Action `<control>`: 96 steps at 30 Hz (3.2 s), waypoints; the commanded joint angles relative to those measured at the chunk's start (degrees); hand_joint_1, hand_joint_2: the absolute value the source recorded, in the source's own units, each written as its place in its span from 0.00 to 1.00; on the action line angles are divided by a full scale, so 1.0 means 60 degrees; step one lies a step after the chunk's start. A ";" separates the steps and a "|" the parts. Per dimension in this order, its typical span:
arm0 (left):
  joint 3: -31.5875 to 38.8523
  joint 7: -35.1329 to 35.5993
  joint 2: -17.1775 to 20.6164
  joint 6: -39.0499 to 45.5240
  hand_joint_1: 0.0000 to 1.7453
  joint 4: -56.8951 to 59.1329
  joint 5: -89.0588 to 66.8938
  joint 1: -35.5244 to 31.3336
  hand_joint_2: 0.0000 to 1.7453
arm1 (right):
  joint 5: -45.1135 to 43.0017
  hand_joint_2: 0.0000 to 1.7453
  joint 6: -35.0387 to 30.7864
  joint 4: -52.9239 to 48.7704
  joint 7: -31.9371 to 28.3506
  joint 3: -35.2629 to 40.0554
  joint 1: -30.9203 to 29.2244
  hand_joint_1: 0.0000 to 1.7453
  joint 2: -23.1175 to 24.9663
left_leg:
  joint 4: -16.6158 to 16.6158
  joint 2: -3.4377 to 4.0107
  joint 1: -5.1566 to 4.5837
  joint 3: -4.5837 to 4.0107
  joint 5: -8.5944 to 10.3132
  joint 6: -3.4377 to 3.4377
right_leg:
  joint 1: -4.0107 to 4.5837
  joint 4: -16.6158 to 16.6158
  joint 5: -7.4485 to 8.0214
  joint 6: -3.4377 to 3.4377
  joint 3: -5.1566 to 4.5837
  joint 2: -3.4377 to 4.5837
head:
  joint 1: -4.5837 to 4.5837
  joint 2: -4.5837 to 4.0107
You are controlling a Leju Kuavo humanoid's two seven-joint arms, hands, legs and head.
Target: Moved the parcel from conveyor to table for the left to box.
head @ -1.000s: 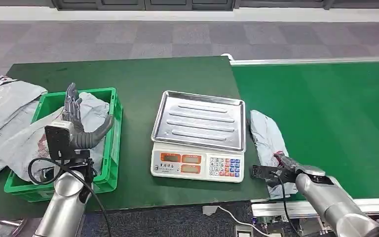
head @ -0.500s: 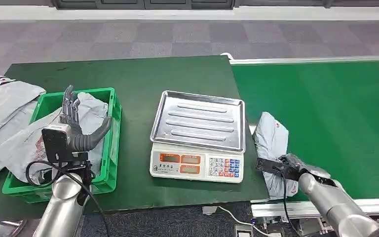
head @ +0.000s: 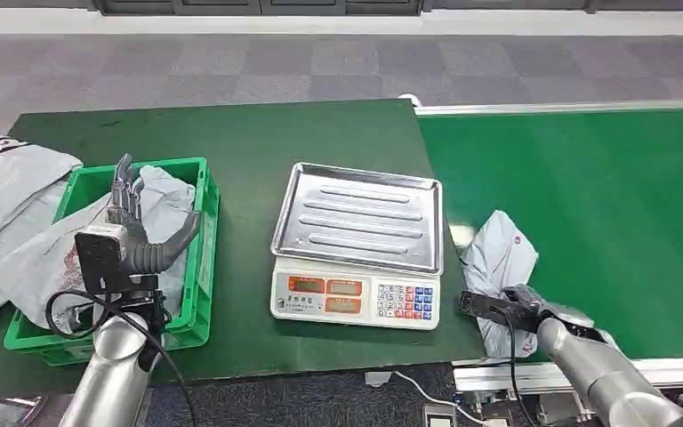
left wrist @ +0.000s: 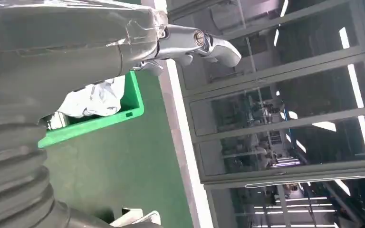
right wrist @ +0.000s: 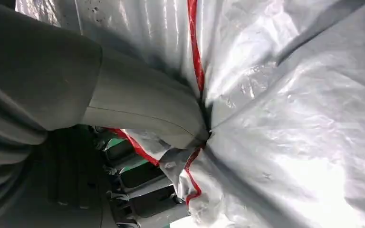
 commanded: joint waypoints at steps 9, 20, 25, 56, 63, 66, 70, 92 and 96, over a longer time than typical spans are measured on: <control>0.0463 0.0028 0.0233 0.0084 0.00 -0.0666 -0.0095 0.0733 1.00 | -0.0780 1.00 -0.1067 -0.2572 0.0250 -0.1402 0.0482 1.00 -0.0674 | -0.0011 0.0026 -0.0010 -0.0010 0.0002 0.0001 | -0.0010 -0.0002 0.0007 -0.0002 -0.0018 0.0025 | 0.0000 0.0000; 0.0910 -0.0064 -0.0006 0.0119 0.00 -0.1314 -0.0317 0.1468 1.00 | -0.1988 1.00 -0.1442 -0.7048 0.0307 -0.4553 0.1043 1.00 -0.2086 | -0.0001 0.0020 -0.0049 -0.0079 -0.0007 -0.0002 | -0.0048 0.0042 -0.0005 0.0004 -0.0104 0.0019 | 0.0000 0.0000; 0.0917 -0.0068 0.0005 0.0125 0.00 -0.1281 -0.0322 0.1440 1.00 | -0.1928 1.00 -0.1491 -0.6970 0.0295 -0.4480 0.1100 1.00 -0.1970 | -0.0012 0.0023 -0.0028 -0.0069 -0.0002 -0.0003 | -0.0025 0.0013 0.0008 0.0002 -0.0088 0.0023 | 0.0000 0.0000; 0.0210 0.0057 0.0058 0.0018 0.00 -0.0145 -0.0283 0.0348 1.00 | -0.1489 1.00 -0.2564 -0.5319 -0.0168 -0.2018 -0.2089 1.00 0.1140 | -0.0030 0.0195 -0.0024 -0.0063 0.0004 -0.0015 | -0.0022 0.0029 0.0061 -0.0010 -0.0131 0.0191 | 0.0004 0.0000; 0.0222 0.0059 0.0096 0.0013 0.00 -0.0215 -0.0287 0.0420 1.00 | -0.1815 1.00 -0.2637 -0.5620 -0.0182 -0.1905 -0.1876 1.00 0.0706 | -0.0016 0.0102 -0.0025 -0.0099 0.0050 -0.0034 | -0.0021 0.0059 0.0054 -0.0031 -0.0169 0.0105 | 0.0000 0.0000; -0.0654 0.0572 -0.0301 -0.0837 0.00 0.1265 -0.0266 -0.1085 1.00 | -0.2338 1.00 0.0096 -0.4043 -0.0548 -0.0560 -0.1901 1.00 0.1960 | -0.0021 0.0105 -0.0017 -0.0089 0.0049 -0.0043 | -0.0012 0.0055 0.0058 -0.0034 -0.0158 0.0114 | 0.0000 0.0000; -0.1167 0.0461 -0.0334 -0.0484 0.00 0.1834 -0.0101 -0.1775 1.00 | -0.3168 1.00 0.0201 -0.2070 -0.0905 0.0338 -0.2408 1.00 0.2554 | -0.0029 0.0079 -0.0002 -0.0084 0.0064 -0.0045 | 0.0001 0.0041 0.0065 -0.0039 -0.0141 0.0090 | 0.0000 0.0000; -0.1252 0.0794 -0.0372 -0.0450 0.00 0.1554 -0.0267 -0.1646 1.00 | -0.3423 1.00 0.0807 -0.0746 -0.0499 0.1106 -0.2555 0.00 0.2396 | -0.0022 0.0047 -0.0008 -0.0123 0.0091 -0.0056 | -0.0006 0.0056 0.0080 -0.0048 -0.0181 0.0056 | 0.0000 0.0000; -0.1241 0.0793 -0.0357 -0.0451 0.00 0.1546 -0.0265 -0.1642 1.00 | -0.3430 1.00 0.0809 -0.0747 -0.0470 0.1096 -0.2581 0.00 0.2421 | -0.0014 0.0053 -0.0006 -0.0128 0.0087 -0.0058 | -0.0004 0.0065 0.0080 -0.0049 -0.0188 0.0064 | 0.0000 0.0000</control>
